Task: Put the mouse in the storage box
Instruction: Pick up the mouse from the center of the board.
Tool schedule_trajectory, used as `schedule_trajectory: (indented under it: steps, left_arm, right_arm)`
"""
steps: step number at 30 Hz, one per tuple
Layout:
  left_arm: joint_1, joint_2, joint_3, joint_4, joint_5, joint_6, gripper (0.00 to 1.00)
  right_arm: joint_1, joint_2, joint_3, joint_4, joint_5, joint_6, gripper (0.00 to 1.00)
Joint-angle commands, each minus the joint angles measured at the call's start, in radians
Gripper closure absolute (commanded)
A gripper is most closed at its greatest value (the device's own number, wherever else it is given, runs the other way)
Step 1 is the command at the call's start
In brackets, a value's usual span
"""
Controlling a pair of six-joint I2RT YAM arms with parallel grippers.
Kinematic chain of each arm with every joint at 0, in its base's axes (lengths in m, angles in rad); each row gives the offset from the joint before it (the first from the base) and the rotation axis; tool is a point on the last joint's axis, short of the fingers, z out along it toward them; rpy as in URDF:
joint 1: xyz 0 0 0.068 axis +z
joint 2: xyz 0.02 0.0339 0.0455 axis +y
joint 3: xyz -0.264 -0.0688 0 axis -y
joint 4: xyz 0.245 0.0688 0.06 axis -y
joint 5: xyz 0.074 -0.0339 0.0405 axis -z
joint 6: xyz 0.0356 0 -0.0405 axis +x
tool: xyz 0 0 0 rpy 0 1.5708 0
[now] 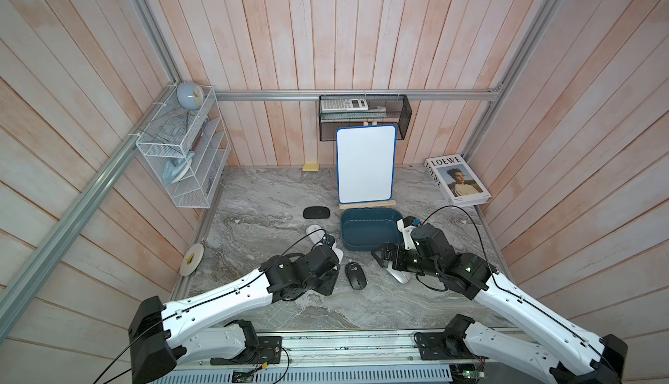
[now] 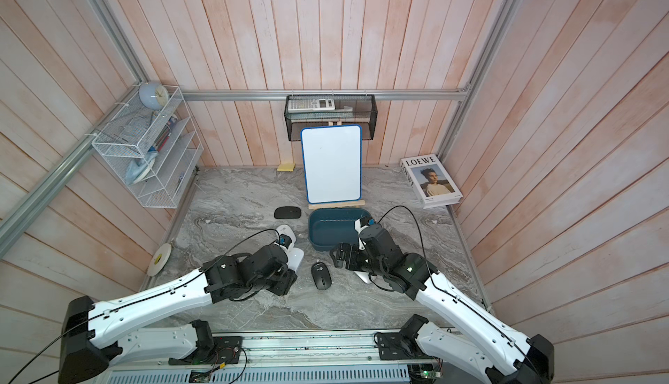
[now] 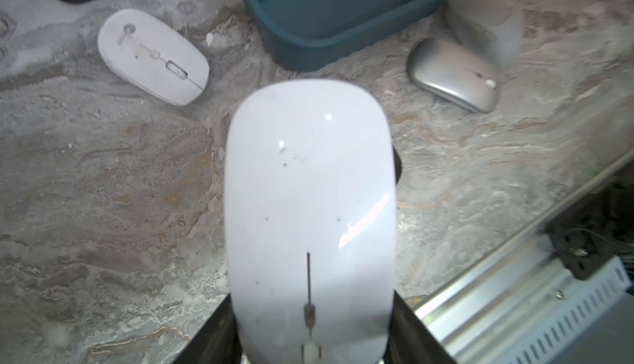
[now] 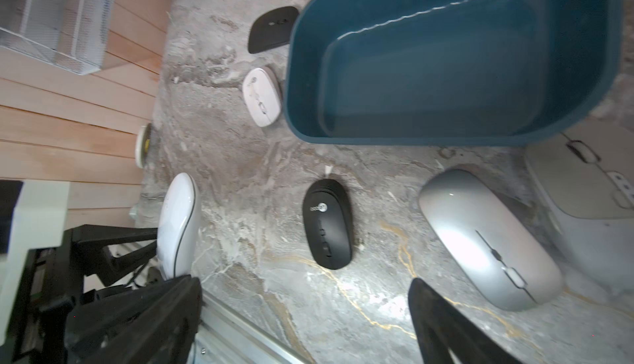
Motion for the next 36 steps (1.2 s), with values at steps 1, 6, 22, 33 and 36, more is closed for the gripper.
schedule_trajectory:
  steps: [1, 6, 22, 33, 36]
  left_arm:
    - [-0.002, -0.051, 0.091, -0.105, 0.044, 0.106, 0.58]
    - [-0.003, -0.093, 0.145, -0.135, 0.049, 0.181, 0.58]
    - [-0.003, -0.073, 0.117, -0.079, 0.069, 0.221, 0.59]
    - [-0.004, -0.053, 0.106, -0.075, 0.049, 0.223, 0.59]
    - [-0.004, -0.044, 0.099, -0.064, 0.049, 0.222, 0.59]
  right_arm:
    - [-0.009, 0.046, 0.093, 0.057, -0.170, 0.046, 0.02]
    - [-0.008, 0.148, 0.162, 0.193, -0.408, 0.146, 0.03]
    - [0.023, 0.271, 0.083, 0.423, -0.562, 0.335, 0.32]
    - [0.046, 0.304, 0.056, 0.494, -0.590, 0.378, 0.49]
    - [0.046, 0.318, 0.065, 0.499, -0.596, 0.385, 0.57]
